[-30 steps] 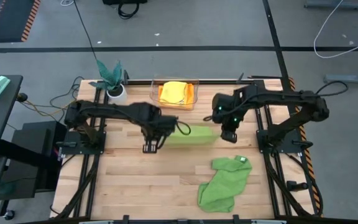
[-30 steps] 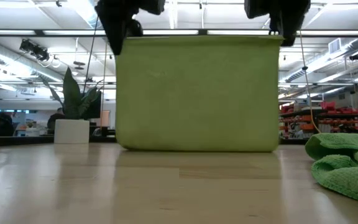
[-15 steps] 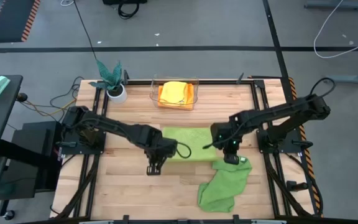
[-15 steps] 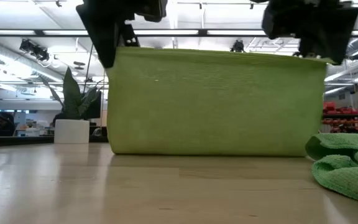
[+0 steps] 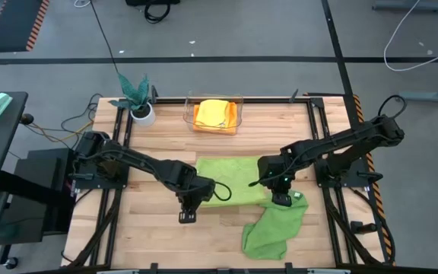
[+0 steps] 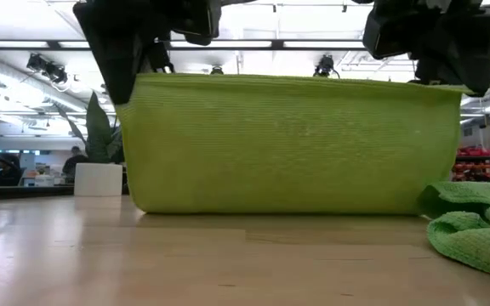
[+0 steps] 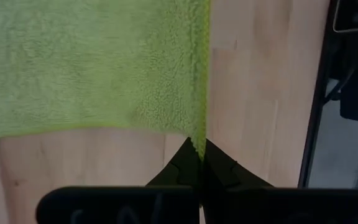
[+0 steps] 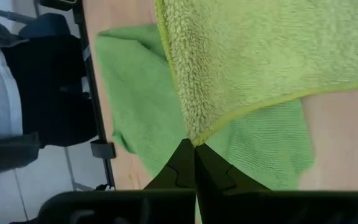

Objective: Fold microfiber towels
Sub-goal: Fold the light green towel

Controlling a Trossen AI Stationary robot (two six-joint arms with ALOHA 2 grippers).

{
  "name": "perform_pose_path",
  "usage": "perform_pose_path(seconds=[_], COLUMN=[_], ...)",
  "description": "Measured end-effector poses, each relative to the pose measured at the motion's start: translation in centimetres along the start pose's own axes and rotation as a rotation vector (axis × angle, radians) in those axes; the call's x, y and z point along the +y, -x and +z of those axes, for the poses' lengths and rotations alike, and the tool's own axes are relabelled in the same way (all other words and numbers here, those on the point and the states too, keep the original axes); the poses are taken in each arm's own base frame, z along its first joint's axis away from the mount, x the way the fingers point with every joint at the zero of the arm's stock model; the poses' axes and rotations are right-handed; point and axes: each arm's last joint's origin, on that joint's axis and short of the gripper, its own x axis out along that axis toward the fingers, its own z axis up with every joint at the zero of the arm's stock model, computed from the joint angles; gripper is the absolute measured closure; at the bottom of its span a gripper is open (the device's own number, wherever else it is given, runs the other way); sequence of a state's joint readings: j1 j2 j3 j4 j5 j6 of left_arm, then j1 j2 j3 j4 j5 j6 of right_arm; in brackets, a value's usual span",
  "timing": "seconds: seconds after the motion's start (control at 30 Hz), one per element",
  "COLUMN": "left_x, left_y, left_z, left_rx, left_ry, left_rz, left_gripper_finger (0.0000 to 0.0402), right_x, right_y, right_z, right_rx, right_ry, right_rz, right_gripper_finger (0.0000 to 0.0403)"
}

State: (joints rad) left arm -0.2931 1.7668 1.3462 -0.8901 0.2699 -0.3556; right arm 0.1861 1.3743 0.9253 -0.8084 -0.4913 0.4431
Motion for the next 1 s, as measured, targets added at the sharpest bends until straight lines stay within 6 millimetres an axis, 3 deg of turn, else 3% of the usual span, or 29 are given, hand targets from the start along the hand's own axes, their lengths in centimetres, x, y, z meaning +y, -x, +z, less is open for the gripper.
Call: perform_pose_path(seconds=[0.3, 0.77, 1.0], left_x=[3.1, 10.7, 14.5], left_y=[0.8, 3.1, 1.2], left_z=[0.4, 1.0, 1.5], left_rx=[0.009, 0.019, 0.096], left_ry=[0.061, 0.125, 0.157], left_rz=[0.108, 0.273, 0.280], left_gripper_finger=[0.0399, 0.0399, 0.0399], right_x=[-2.3, -9.6, -13.0], right_y=[1.3, 5.2, 4.0], right_z=[0.9, 2.5, 3.4], right_rx=[-0.048, -0.219, -0.167], right_ry=[-0.048, -0.210, -0.260], right_rz=[-0.019, -0.113, -0.134], right_gripper_finger=[0.0403, 0.0403, 0.0403])
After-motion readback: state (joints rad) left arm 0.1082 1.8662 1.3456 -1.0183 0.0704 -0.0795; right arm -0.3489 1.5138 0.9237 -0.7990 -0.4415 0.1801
